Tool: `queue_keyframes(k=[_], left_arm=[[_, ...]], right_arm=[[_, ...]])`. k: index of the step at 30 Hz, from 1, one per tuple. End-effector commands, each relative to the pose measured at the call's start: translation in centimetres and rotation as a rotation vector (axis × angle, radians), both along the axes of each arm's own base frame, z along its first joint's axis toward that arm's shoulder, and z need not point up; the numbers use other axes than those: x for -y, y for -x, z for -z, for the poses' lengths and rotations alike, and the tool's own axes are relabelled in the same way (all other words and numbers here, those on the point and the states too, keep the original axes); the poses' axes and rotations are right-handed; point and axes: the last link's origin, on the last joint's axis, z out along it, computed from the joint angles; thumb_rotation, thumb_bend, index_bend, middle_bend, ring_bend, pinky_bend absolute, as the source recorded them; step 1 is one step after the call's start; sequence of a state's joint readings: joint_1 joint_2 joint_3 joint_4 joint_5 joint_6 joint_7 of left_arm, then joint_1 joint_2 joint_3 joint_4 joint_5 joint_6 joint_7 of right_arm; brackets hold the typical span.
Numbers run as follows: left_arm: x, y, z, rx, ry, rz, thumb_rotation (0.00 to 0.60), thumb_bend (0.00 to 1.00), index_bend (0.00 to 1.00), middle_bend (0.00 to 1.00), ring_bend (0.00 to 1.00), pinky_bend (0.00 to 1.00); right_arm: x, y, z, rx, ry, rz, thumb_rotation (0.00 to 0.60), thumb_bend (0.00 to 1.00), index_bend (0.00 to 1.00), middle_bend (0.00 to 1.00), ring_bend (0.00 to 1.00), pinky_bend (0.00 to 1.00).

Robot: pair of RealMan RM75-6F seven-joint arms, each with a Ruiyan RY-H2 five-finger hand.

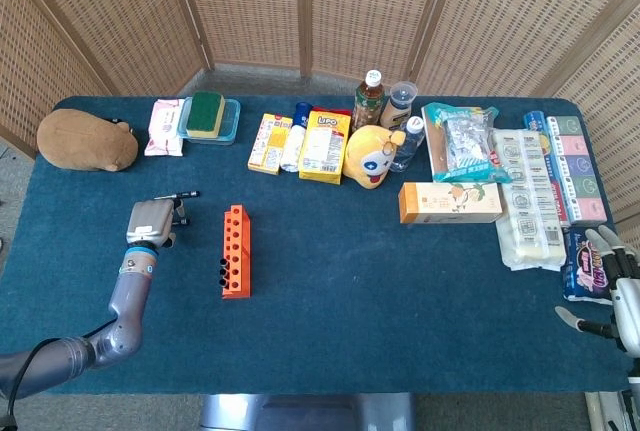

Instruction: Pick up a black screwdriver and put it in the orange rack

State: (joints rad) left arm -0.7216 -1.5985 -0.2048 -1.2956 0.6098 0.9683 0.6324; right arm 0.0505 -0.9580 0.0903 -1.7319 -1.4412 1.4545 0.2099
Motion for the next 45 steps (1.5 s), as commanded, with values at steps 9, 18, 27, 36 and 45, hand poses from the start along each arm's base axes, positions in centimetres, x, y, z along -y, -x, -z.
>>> queue_keyframes(k=[9,18,27,36,45], left_arm=[[-0.1,-0.1,0.3,-0.033,-0.012,0.016,0.600,0.34,0.40,1.00,0.98,1.00],[-0.4,-0.8,1.0,-0.069,-0.016,0.035,0.600,0.35,0.45,1.00,0.98,1.00],[-0.2,-1.2,1.7,-0.092,-0.012,0.042,0.600,0.36,0.46,1.00,0.98,1.00],[-0.4,-1.1,1.8,-0.124,-0.026,0.044,0.600,0.37,0.49,1.00,0.98,1.00],[-0.1,-1.3,2.1,-0.144,-0.023,0.064,0.600,0.37,0.49,1.00,0.98,1.00]], right_arm=[[0.0,0.0,0.0,0.002,0.000,-0.001,0.600,0.00,0.00,0.03,0.09,0.02],[-0.1,0.0,-0.1,0.007,0.003,-0.002,0.600,0.00,0.00,0.03,0.09,0.02],[-0.1,0.0,-0.1,0.009,0.001,-0.002,0.600,0.00,0.00,0.03,0.09,0.02],[-0.1,0.1,-0.2,0.013,0.001,-0.003,0.600,0.00,0.00,0.03,0.09,0.02],[-0.2,0.0,-0.3,0.016,0.002,-0.004,0.600,0.00,0.00,0.03,0.09,0.02]])
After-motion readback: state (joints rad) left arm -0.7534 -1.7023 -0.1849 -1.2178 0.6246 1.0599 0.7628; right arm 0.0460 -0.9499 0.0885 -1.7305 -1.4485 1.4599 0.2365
